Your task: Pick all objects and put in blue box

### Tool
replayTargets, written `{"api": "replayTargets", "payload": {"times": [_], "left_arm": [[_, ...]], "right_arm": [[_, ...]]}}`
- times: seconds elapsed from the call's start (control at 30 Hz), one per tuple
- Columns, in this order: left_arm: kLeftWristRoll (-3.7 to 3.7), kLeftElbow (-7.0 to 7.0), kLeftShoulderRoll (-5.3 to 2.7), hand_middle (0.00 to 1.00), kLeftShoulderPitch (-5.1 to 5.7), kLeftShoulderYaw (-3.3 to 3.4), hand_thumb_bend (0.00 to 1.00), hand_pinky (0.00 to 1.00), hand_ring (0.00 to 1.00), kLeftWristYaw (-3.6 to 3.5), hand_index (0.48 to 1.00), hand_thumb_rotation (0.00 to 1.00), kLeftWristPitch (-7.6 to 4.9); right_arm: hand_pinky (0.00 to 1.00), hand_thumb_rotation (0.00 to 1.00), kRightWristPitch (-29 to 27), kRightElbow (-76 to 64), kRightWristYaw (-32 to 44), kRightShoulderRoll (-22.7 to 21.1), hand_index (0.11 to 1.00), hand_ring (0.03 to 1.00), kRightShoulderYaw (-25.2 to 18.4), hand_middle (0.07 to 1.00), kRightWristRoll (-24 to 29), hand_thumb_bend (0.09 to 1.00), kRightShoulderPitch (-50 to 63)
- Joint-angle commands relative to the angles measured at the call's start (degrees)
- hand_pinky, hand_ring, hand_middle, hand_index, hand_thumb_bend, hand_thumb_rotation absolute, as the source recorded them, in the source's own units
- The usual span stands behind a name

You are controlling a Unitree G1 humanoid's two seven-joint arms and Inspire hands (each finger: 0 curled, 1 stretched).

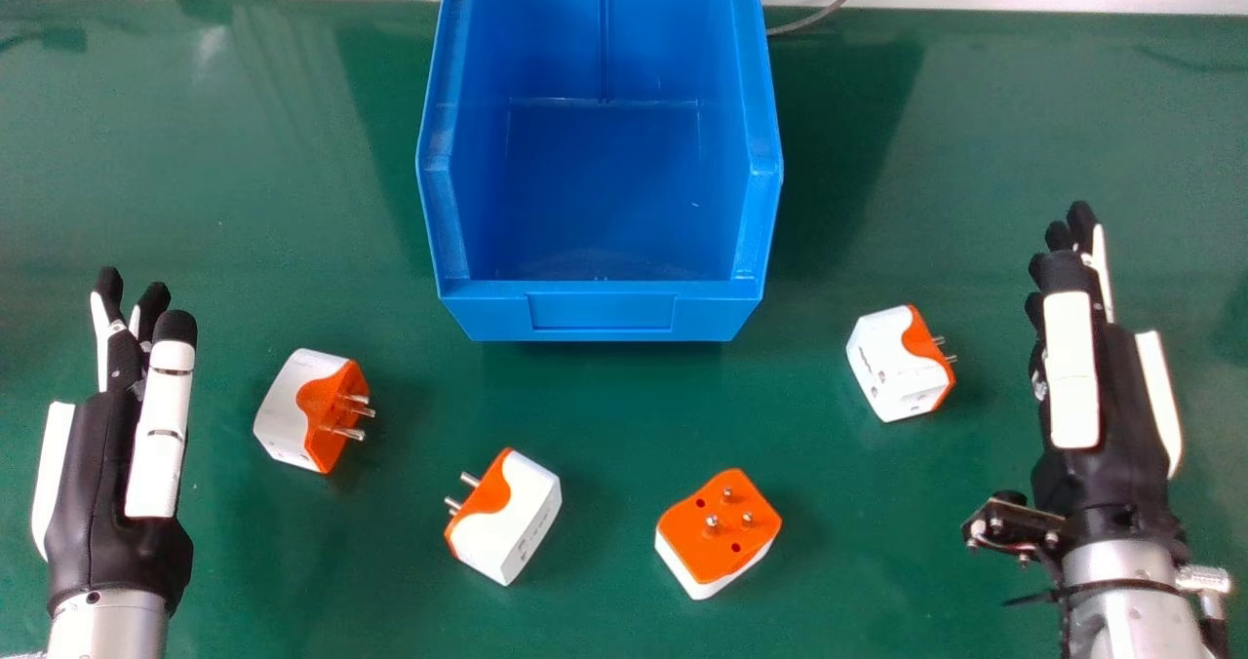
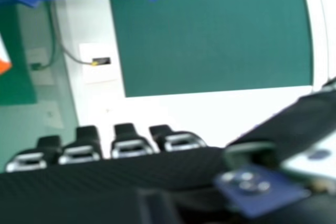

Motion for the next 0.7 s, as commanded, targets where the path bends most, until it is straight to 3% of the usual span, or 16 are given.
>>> {"api": "replayTargets", "payload": {"times": [0.0,0.07,0.27,0.4,0.5,0.67], "left_arm": [[-0.83,-0.89,0.16,1.0,0.55,0.64,0.43,1.0,1.0,-0.35,1.0,1.0,-0.95],[-0.89,-1.0,0.12,1.0,0.61,0.7,0.44,1.0,1.0,-0.38,1.0,1.0,-0.88],[-0.14,-0.55,0.34,1.0,0.43,0.75,0.43,1.0,1.0,0.09,1.0,1.0,-1.35],[-0.9,-0.9,0.21,1.0,0.5,0.85,0.43,1.0,1.0,-0.25,0.998,1.0,-0.7],[-0.33,-1.13,0.35,1.0,0.56,0.71,0.42,1.0,1.0,-0.04,0.999,1.0,-0.77],[-0.28,-0.87,0.3,1.0,0.35,0.66,0.43,1.0,1.0,-0.06,1.0,1.0,-1.03]], "right_arm": [[1.0,1.0,-0.15,-1.8,-0.51,-0.13,1.0,1.0,-0.15,1.0,-0.22,0.575,0.23],[1.0,1.0,-0.45,-1.68,-0.67,-0.01,1.0,1.0,-0.08,1.0,-0.33,0.569,0.18],[1.0,1.0,-0.97,-1.2,-0.71,0.04,1.0,1.0,0.04,1.0,-0.19,0.569,0.19],[1.0,1.0,-1.02,-1.12,-0.71,-0.18,1.0,1.0,0.06,1.0,-0.39,0.576,0.2],[1.0,1.0,-0.64,-1.59,-0.58,-0.9,1.0,1.0,0.3,1.0,-1.19,0.572,0.32],[1.0,1.0,-1.45,-1.49,-0.71,-2.38,1.0,1.0,0.45,1.0,-3.39,0.545,-0.67]]}}
